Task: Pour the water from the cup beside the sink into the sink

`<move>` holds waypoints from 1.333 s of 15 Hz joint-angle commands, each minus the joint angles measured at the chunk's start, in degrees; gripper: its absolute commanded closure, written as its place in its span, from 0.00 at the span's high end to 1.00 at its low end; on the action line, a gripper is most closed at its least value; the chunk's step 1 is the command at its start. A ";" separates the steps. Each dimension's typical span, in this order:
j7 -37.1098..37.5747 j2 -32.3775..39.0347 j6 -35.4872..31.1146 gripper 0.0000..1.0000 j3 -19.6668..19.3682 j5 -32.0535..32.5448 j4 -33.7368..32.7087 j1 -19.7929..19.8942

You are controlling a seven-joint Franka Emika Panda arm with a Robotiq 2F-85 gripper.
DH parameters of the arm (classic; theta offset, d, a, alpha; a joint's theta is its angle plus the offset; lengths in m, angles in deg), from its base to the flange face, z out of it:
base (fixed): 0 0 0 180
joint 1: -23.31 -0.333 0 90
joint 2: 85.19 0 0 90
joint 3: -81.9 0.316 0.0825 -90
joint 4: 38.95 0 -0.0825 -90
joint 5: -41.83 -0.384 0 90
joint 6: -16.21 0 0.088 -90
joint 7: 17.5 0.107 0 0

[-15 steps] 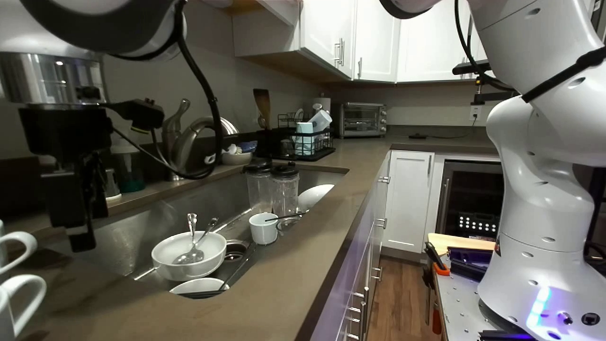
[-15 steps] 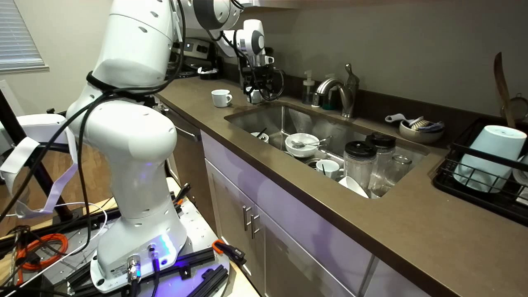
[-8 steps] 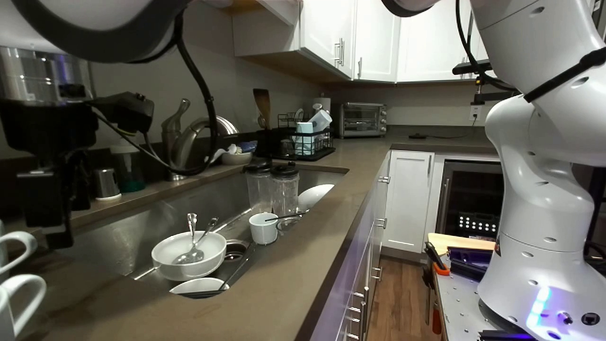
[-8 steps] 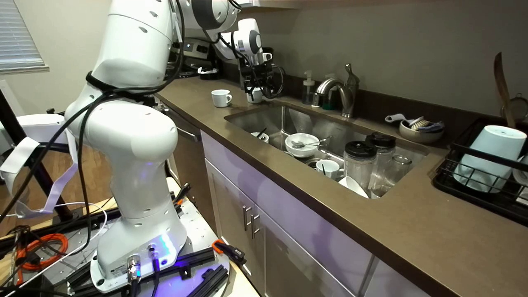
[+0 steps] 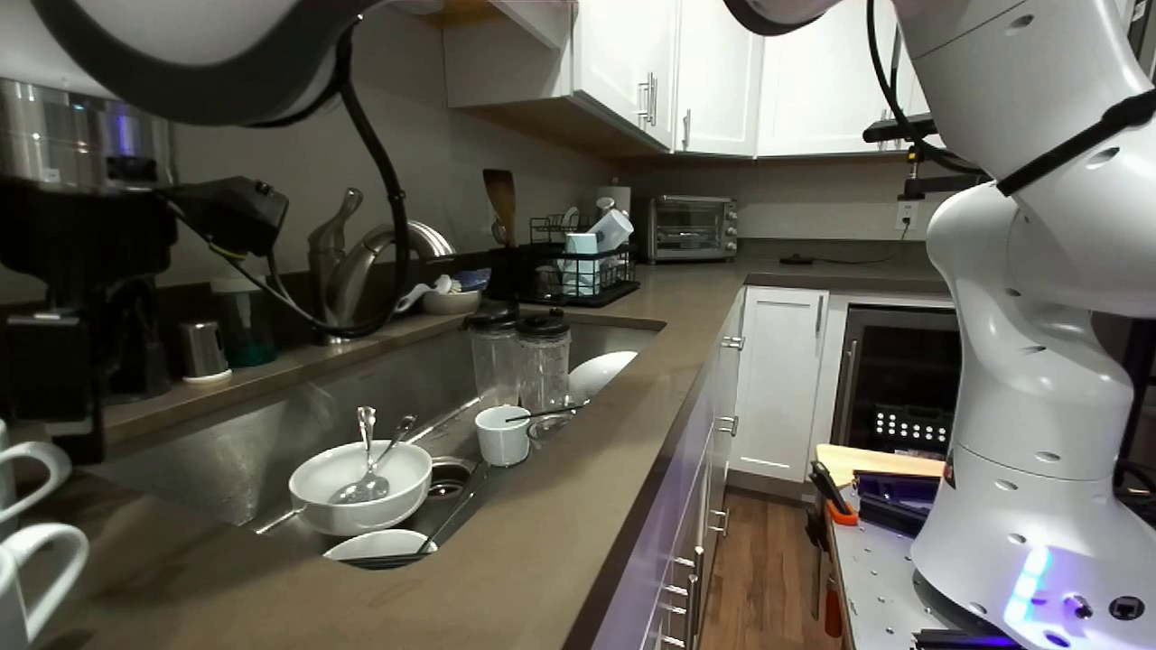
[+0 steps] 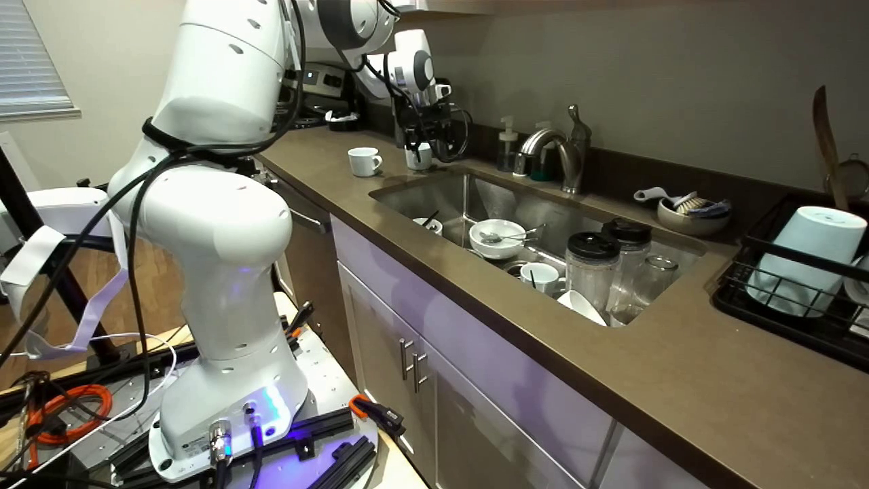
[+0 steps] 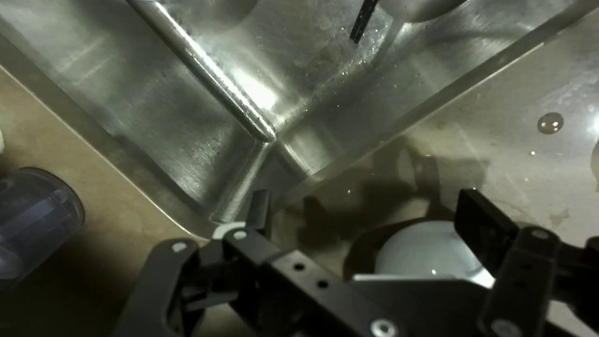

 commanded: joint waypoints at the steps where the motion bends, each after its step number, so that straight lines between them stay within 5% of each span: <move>1: -1.24 0.31 3.00 1.00 1.02 -2.01 -0.51 0.81; 8: -5.73 0.33 12.84 1.00 3.00 -4.82 -2.45 1.37; 20: -10.83 0.98 6.58 1.00 4.38 -6.28 -3.27 1.67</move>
